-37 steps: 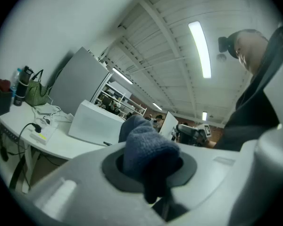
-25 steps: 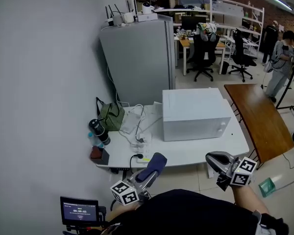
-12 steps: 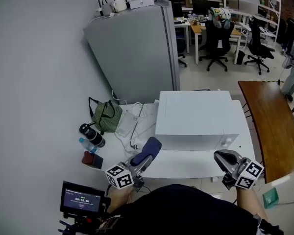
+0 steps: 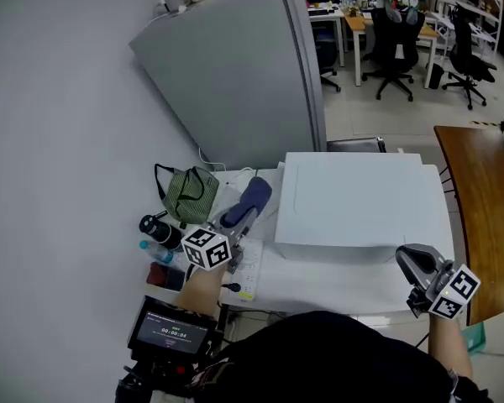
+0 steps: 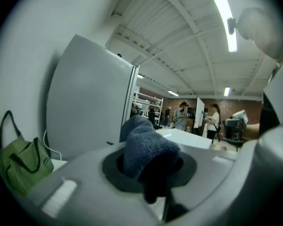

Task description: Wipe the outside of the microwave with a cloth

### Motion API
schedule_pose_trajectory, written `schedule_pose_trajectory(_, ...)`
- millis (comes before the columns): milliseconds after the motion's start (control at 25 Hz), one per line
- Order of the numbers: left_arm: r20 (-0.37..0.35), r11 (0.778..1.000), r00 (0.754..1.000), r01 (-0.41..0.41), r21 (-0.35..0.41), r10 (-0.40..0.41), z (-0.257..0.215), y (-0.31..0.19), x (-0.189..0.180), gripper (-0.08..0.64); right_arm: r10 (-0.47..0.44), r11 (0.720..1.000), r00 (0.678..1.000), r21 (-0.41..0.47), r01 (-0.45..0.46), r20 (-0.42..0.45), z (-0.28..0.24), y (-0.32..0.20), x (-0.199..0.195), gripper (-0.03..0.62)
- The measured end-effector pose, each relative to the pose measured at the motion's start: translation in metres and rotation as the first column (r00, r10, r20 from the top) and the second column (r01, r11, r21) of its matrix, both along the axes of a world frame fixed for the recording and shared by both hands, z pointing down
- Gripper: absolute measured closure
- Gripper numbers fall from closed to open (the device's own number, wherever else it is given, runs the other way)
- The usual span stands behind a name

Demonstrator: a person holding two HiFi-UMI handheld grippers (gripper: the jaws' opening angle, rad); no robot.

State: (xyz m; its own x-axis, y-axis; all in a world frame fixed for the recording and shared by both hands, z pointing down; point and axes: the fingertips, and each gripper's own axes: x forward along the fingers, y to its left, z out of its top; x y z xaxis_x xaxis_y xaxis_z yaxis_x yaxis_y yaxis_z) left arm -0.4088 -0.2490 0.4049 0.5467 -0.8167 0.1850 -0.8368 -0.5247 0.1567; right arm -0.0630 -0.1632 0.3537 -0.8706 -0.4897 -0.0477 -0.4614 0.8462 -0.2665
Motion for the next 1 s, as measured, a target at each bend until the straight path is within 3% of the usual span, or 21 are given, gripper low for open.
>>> schedule_pose_trajectory(240,0.173,0.990,0.977,-0.135,0.044,0.125,0.028,-0.086,-0.023,0.500,0.131,0.990,0.976,-0.036,-0.139,-0.173,-0.003,0.018,-0.035,0.588)
schedule_pose_trajectory(480,0.323,0.954,0.905,-0.301,0.019,0.279,0.070,-0.135,0.002,0.500,0.223,0.966,0.929,-0.063,-0.252,-0.296,-0.019,0.030,-0.028,0.588)
schedule_pose_trajectory(600,0.417,0.927,0.843,-0.375,0.003,0.340,0.101,-0.150,0.014,0.500,0.239,0.958,0.912,-0.075,-0.278,-0.333,-0.019,0.025,-0.024,0.588)
schedule_pose_trajectory(760,0.499,0.873,0.756,-0.488,-0.004,0.425,0.124,-0.159,0.041,0.500,0.228,0.953,0.896,-0.103,-0.286,-0.382,-0.012,0.016,-0.018,0.588)
schedule_pose_trajectory(920,0.603,0.845,0.661,-0.533,-0.040,0.446,0.152,-0.176,0.047,0.503,0.229,0.946,0.878,-0.115,-0.302,-0.421,-0.013,0.008,-0.006,0.588)
schedule_pose_trajectory(1000,0.623,0.815,0.618,-0.576,-0.056,0.480,0.161,-0.181,0.047,0.503,0.237,0.940,0.870,-0.123,-0.318,-0.432,-0.010,0.007,0.001,0.588)
